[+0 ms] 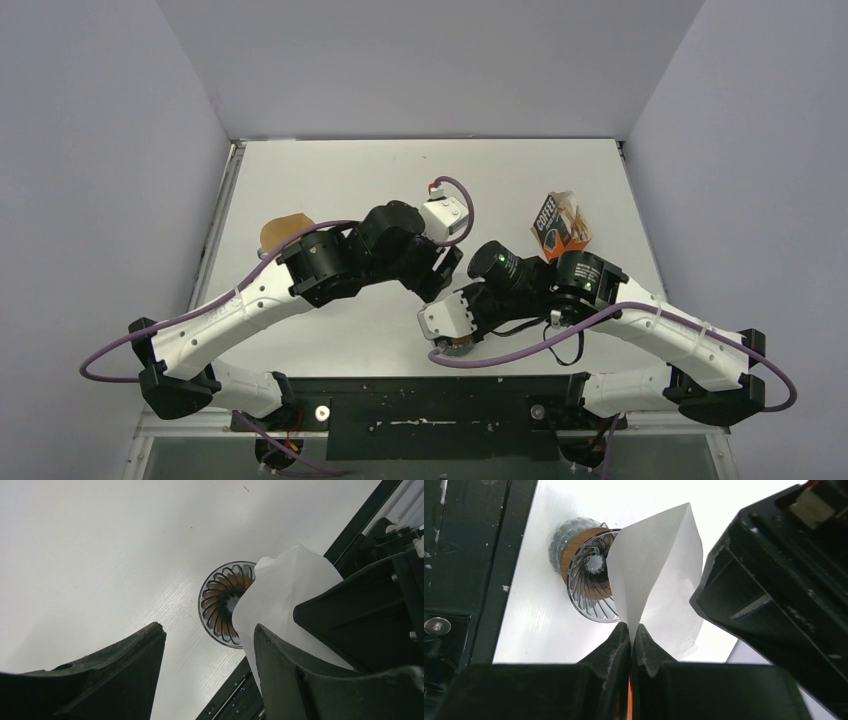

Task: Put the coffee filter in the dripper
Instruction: Place the coffee filter in the coffee dripper.

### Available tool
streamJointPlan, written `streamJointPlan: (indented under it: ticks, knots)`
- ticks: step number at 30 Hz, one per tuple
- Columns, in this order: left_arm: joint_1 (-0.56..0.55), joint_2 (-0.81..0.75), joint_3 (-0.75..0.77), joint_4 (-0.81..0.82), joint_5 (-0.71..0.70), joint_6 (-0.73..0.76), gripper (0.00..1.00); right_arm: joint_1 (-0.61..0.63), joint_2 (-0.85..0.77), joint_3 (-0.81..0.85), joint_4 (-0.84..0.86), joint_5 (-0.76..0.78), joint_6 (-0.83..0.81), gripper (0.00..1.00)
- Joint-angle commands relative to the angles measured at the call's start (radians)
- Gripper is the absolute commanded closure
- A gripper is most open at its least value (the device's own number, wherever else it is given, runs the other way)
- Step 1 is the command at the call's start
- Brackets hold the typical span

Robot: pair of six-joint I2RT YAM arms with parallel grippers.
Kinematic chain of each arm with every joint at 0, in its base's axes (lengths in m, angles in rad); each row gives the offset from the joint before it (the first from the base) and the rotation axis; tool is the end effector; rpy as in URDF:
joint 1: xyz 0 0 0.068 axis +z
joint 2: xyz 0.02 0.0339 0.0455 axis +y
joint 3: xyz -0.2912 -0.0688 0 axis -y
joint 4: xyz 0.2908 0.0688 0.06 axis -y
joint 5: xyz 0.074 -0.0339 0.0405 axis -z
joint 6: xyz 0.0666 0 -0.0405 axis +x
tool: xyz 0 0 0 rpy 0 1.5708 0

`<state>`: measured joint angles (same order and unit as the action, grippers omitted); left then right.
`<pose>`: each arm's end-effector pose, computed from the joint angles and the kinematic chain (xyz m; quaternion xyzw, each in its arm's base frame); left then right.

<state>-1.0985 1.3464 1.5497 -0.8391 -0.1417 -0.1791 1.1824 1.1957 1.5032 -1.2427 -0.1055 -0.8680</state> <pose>0.1633 -0.2989 0.4318 0.3665 0.8122 -0.2173 0.3986 0.0903 0.2392 0.4168 -0.8194 0.4782 0.0983 0.3004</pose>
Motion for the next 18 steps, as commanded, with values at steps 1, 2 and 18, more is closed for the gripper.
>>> streamJointPlan:
  ticks: [1, 2, 18]
  knots:
    - [-0.001, -0.003, 0.021, 0.014, 0.032, -0.008, 0.37, 0.013, -0.028, -0.010, 0.032, 0.035, -0.005, 1.00]
    - [-0.001, -0.005, 0.019, 0.023, 0.057, -0.008, 0.37, 0.015, -0.027, -0.013, 0.036, 0.039, -0.005, 1.00]
    - [-0.001, 0.012, -0.001, 0.014, 0.150, -0.019, 0.37, 0.018, -0.024, -0.011, 0.074, 0.082, 0.003, 1.00]
